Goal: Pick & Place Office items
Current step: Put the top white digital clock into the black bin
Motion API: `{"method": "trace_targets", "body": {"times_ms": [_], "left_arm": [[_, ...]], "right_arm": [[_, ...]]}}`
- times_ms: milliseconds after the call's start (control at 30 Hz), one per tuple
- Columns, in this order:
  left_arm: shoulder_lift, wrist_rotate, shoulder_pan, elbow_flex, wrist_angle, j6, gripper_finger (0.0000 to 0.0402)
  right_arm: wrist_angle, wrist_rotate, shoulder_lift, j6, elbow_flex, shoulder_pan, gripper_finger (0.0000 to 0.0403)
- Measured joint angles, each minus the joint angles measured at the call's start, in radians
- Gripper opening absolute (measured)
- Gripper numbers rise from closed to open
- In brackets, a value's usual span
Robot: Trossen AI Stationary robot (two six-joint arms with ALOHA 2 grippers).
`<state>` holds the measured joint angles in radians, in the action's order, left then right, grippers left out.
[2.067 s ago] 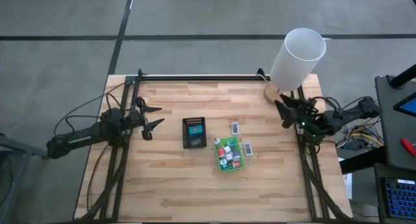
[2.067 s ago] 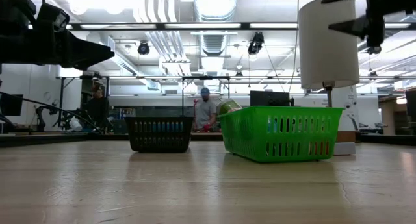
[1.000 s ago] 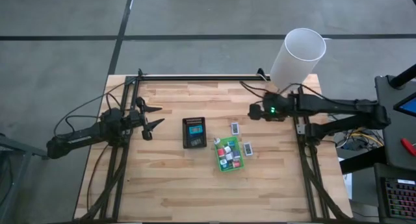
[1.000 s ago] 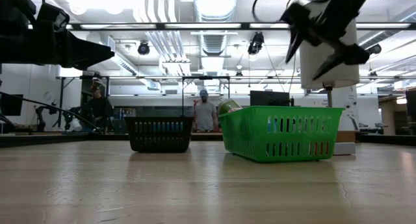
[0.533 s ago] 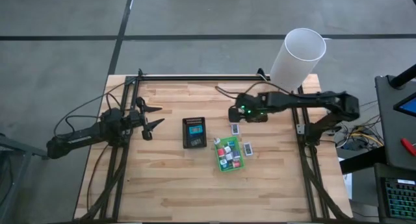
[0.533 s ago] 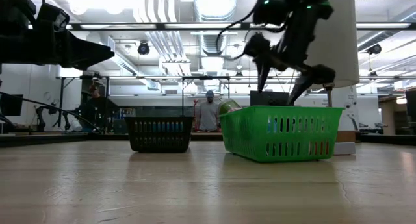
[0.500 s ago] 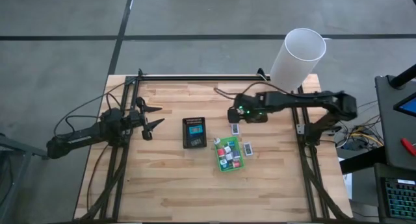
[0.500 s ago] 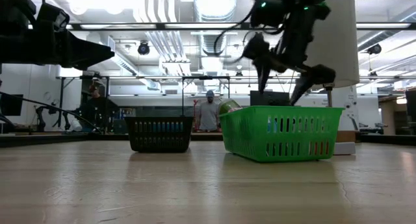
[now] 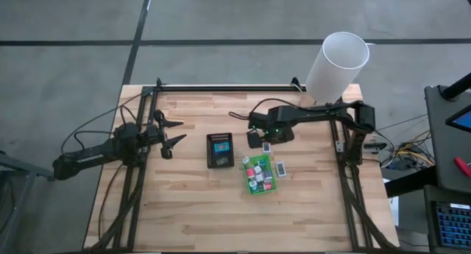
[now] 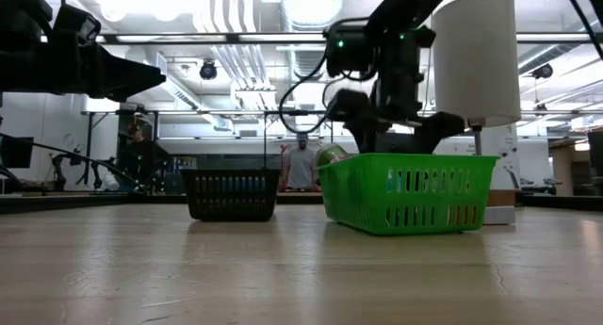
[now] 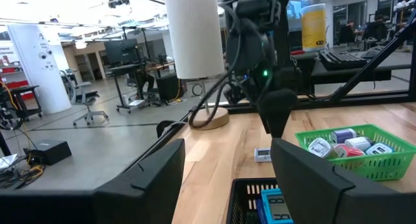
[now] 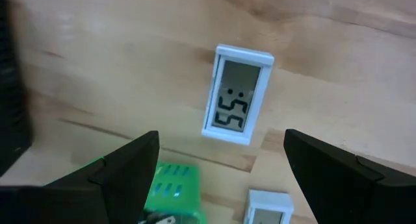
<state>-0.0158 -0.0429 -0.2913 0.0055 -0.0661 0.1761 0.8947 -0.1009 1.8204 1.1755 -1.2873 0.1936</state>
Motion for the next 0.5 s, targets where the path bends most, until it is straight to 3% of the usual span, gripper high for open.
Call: {"method": "trace_targets", "body": {"times_ms": [500], "left_arm": [[0.000,0.000,0.000,0.000,0.000,0.000,0.0234]], "right_arm": [[-0.031,0.003,0.093,-0.001,0.011,0.001,0.0327]]}}
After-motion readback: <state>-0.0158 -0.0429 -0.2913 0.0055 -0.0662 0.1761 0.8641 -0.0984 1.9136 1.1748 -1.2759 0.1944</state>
